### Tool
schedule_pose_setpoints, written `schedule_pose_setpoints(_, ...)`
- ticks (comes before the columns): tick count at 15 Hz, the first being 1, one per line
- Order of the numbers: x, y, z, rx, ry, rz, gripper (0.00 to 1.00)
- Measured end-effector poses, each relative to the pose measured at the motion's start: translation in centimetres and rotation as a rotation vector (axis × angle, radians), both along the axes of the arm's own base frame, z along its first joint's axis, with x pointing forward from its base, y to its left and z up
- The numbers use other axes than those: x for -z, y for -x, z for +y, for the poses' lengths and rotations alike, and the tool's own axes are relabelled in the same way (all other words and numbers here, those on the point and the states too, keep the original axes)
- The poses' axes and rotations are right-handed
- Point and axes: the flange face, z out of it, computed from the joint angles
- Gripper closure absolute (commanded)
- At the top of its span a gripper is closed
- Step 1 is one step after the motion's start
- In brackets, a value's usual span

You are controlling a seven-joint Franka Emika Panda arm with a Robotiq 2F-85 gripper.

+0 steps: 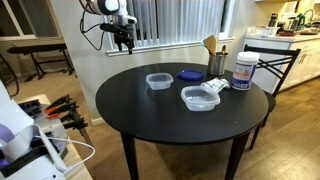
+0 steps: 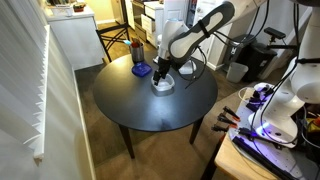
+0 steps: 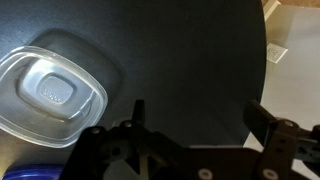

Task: Stack the lunchboxes

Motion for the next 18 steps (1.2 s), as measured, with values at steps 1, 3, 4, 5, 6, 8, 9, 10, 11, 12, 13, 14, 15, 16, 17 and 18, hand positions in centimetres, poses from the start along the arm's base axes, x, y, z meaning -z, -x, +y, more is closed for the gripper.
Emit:
schedule_pose_setpoints(1,-0.1,0.0,0.0,-0.001,0.000,0.000,0.00)
schedule_pose_setpoints(3,-0.1,0.0,0.0,-0.001,0.000,0.001,0.00)
schedule_pose_setpoints(4,-0.1,0.0,0.0,-0.001,0.000,0.001,0.00)
schedule_pose_setpoints(5,-0.1,0.0,0.0,-0.001,0.000,0.001,0.00)
schedule_pose_setpoints(6,-0.1,0.0,0.0,-0.001,0.000,0.001,0.00)
schedule_pose_setpoints(8,0.0,0.0,-0.1,0.000,0.001,0.003,0.00)
schedule_pose_setpoints(9,0.3,-0.2,-0.4,0.001,0.007,0.004,0.00)
schedule_pose_setpoints(10,0.7,-0.5,-0.9,0.003,0.016,0.007,0.00)
schedule_pose_setpoints(11,1.4,-1.0,-1.5,0.000,0.030,0.010,0.00)
schedule_pose_setpoints(12,2.3,-1.5,-2.3,-0.013,0.046,0.014,0.00)
schedule_pose_setpoints(13,3.3,-2.1,-3.1,-0.025,0.066,0.021,0.00)
schedule_pose_setpoints(14,4.5,-2.7,-3.8,-0.032,0.084,0.029,0.00)
schedule_pose_setpoints(15,5.8,-3.3,-4.6,-0.034,0.098,0.038,0.00)
schedule_pose_setpoints(16,7.0,-4.0,-5.3,-0.032,0.110,0.047,0.00)
schedule_pose_setpoints(17,8.1,-4.6,-5.8,-0.028,0.115,0.054,0.00)
schedule_pose_setpoints(18,9.1,-5.2,-6.3,-0.025,0.116,0.060,0.00)
